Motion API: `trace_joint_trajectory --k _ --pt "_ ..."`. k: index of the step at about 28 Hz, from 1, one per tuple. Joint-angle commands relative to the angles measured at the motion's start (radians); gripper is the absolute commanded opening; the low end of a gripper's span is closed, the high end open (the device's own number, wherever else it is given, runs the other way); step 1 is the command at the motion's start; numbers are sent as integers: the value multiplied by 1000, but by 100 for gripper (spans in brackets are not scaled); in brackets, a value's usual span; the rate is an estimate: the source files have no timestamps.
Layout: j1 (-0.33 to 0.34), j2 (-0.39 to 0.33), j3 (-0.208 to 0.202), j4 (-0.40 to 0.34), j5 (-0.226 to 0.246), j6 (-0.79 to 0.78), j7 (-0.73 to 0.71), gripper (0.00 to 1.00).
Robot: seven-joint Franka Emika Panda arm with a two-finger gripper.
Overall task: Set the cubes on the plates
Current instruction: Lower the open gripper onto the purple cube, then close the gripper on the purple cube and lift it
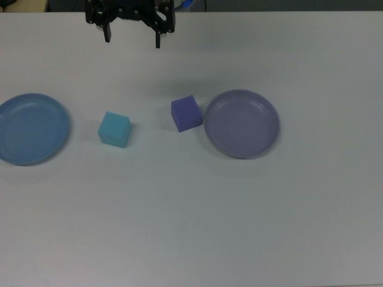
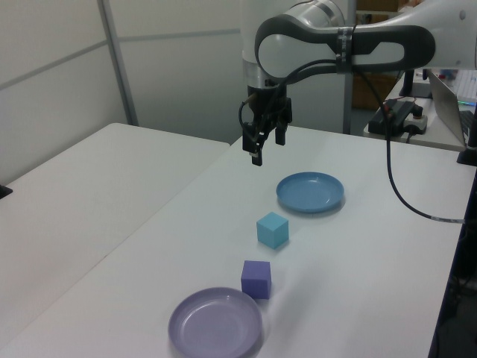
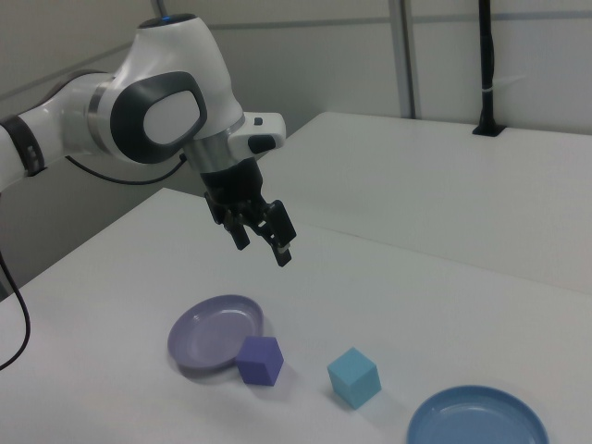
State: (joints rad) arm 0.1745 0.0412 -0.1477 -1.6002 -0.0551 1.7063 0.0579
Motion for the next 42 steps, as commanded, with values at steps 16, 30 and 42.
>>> trace_joint_trajectory --k 16,30,42 --pt "19 89 85 -141 26 62 -322 100" --pt "97 151 86 -376 -69 388 -104 100" --pt "89 226 82 -371 -104 460 -60 100"
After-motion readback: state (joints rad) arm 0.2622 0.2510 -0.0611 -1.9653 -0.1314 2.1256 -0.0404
